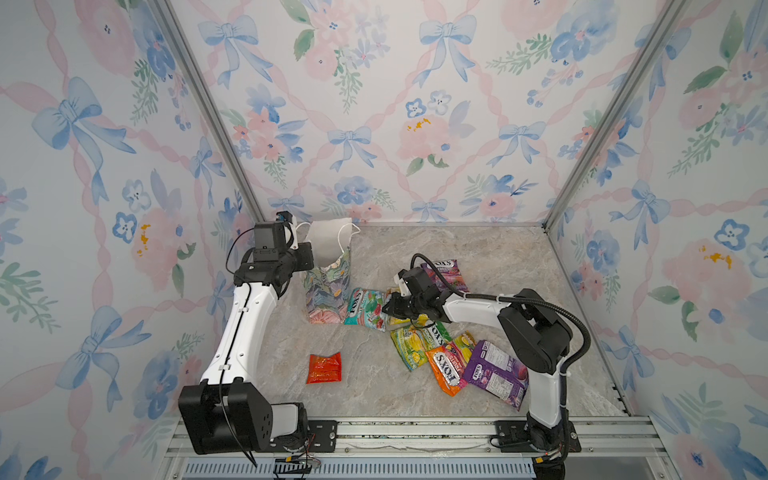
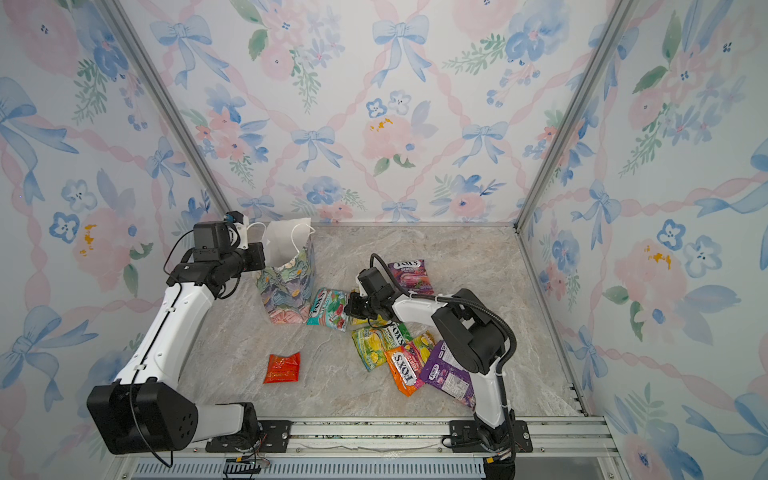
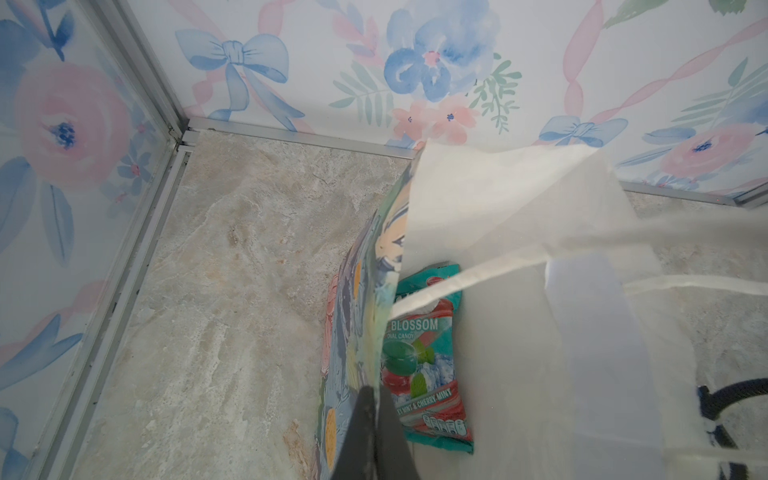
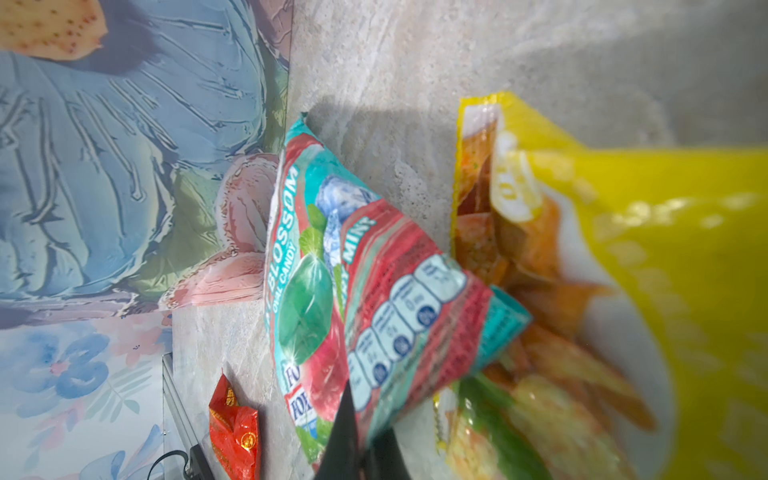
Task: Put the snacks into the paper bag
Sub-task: 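Lift the cherry mint packet with the right gripper and carry it over the bag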
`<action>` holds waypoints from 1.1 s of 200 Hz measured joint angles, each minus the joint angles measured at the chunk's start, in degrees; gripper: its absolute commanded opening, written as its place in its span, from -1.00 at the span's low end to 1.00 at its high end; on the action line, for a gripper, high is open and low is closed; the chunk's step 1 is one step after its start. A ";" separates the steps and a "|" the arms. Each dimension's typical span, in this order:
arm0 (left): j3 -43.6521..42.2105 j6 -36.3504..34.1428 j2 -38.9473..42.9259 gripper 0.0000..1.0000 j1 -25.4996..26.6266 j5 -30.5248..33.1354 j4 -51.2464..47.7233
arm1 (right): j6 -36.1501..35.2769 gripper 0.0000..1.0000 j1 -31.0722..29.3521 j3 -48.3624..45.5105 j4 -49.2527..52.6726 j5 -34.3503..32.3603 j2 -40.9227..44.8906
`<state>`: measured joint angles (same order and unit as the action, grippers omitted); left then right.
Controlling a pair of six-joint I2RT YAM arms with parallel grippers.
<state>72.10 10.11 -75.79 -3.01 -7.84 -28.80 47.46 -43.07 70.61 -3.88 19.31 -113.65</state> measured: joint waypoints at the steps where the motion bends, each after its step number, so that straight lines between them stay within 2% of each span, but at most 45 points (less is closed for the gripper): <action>1: 0.00 0.00 0.02 -1.00 0.00 -0.07 0.00 | -0.07 -1.00 0.02 0.00 0.04 0.00 0.11; 119: 3.74 0.87 -0.61 -1.00 -0.04 -13.22 -1.62 | -9.03 -1.00 8.59 -0.02 10.71 -2.47 20.41; 171: 5.27 1.90 -0.79 -1.00 -0.04 -16.13 -1.73 | -13.27 -1.00 11.28 1.18 15.67 -2.84 23.08; 220: 5.27 2.14 -1.66 -1.00 0.39 -16.98 -1.73 | -16.72 -1.00 11.54 10.73 19.56 -3.93 23.47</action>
<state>77.36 12.25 -77.45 -2.61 -24.82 -30.52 30.74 -31.53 81.34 15.68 15.38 -90.17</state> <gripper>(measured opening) 0.047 0.046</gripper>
